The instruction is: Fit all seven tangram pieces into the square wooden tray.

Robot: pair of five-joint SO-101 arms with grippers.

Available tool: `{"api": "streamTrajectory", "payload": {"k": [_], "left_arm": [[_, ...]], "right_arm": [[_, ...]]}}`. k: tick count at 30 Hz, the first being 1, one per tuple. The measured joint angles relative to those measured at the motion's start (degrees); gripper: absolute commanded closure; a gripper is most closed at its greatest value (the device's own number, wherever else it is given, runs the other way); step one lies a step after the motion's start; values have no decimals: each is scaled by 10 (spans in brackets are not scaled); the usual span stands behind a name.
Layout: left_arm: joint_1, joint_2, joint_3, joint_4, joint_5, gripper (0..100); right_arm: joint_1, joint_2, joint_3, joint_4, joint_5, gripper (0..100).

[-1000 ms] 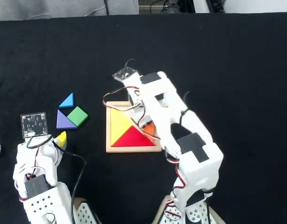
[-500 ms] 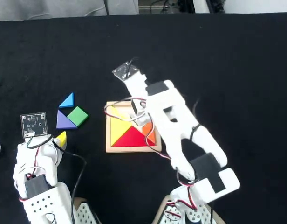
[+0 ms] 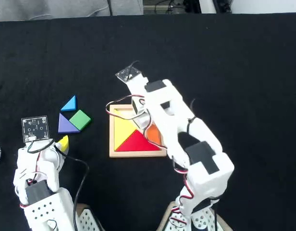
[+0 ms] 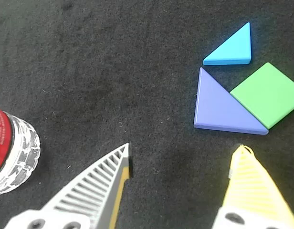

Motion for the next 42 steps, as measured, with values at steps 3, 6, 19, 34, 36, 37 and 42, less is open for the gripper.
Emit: {"api": "streamTrajectory", "payload": {"k": [3,6,19,34,36,37,42], "left_arm": [[0,0,0,0,0,668],[0,0,0,0,0,668],[0,0,0,0,0,668],[0,0,0,0,0,668],[0,0,0,0,0,668],[0,0,0,0,0,668],[0,0,0,0,-1,668]], "right_arm": [[0,3,-2,25,0,976],[0,3,-4,54,0,976],[112,-224,93,-14,-8,974],[186,-185,145,-142,-86,973],[201,-163,136,-154,-111,973],[210,-155,136,-161,-118,973],[222,-138,136,-181,-129,973]]}}
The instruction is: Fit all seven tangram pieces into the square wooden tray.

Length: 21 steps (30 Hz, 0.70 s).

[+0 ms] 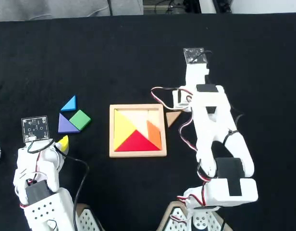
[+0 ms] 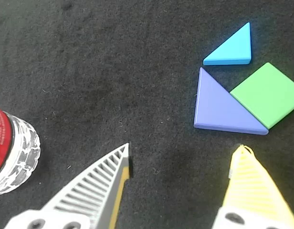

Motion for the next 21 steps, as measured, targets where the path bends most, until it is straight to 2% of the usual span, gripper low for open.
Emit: {"api": "streamTrajectory", "payload": {"k": [3,6,13,18,21], "left_arm": [[16,0,-1,22,-38,668],[61,11,-36,113,-84,668],[151,109,-260,251,-98,668],[206,275,-400,270,-98,668],[216,392,-456,265,-107,668]], "right_arm": [[-1,1,0,-1,0,973],[-1,1,0,-16,-5,973],[0,1,0,-47,-16,973],[0,1,0,-47,-17,973],[0,1,0,-47,-17,973]]}}
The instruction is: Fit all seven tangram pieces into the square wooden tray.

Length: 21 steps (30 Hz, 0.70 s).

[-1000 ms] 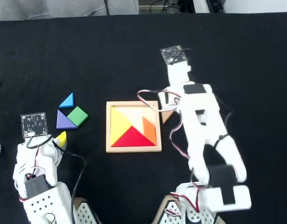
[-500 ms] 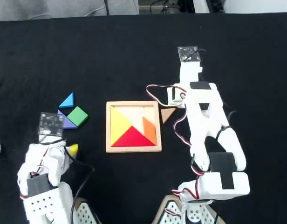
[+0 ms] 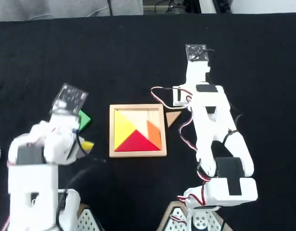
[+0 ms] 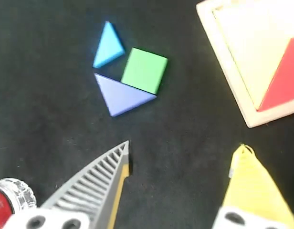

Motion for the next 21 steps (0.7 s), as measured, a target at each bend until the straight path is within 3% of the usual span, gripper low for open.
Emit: {"api": "streamTrajectory", "payload": {"k": [6,9,14,18,21], "left_arm": [[7,160,-37,-31,-4,668],[9,171,-18,-74,43,668],[-5,148,113,-229,84,668],[-4,108,249,-385,90,669],[-30,72,286,-438,111,669]], "right_arm": [[0,0,0,0,0,972],[0,0,0,23,0,972],[0,7,-30,136,1,972],[0,51,-43,154,1,972],[0,98,-76,158,1,972]]}}
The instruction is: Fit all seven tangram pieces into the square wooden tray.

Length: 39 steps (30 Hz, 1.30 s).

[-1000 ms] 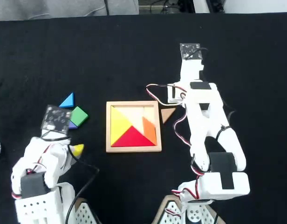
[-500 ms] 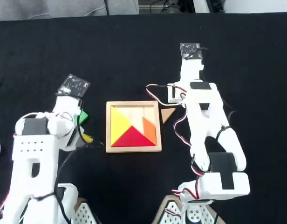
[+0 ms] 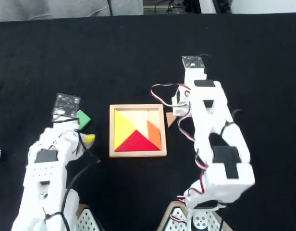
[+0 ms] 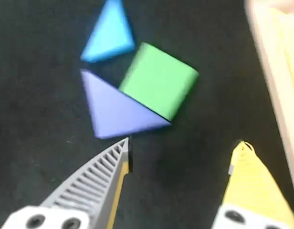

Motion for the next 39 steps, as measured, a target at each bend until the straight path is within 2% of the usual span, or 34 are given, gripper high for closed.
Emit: {"api": "streamTrajectory", "payload": {"k": [10,16,22,32,39], "left_arm": [[-23,-84,48,-18,22,669],[-23,-96,59,-18,23,669],[-23,-98,61,-18,24,669],[-23,-98,62,-18,24,669],[-23,-98,62,-18,24,669]], "right_arm": [[-6,79,-92,0,-30,973],[-7,79,-101,6,7,973],[-9,65,-103,27,12,973],[-98,41,-76,27,12,975],[-101,41,-55,41,14,976]]}}
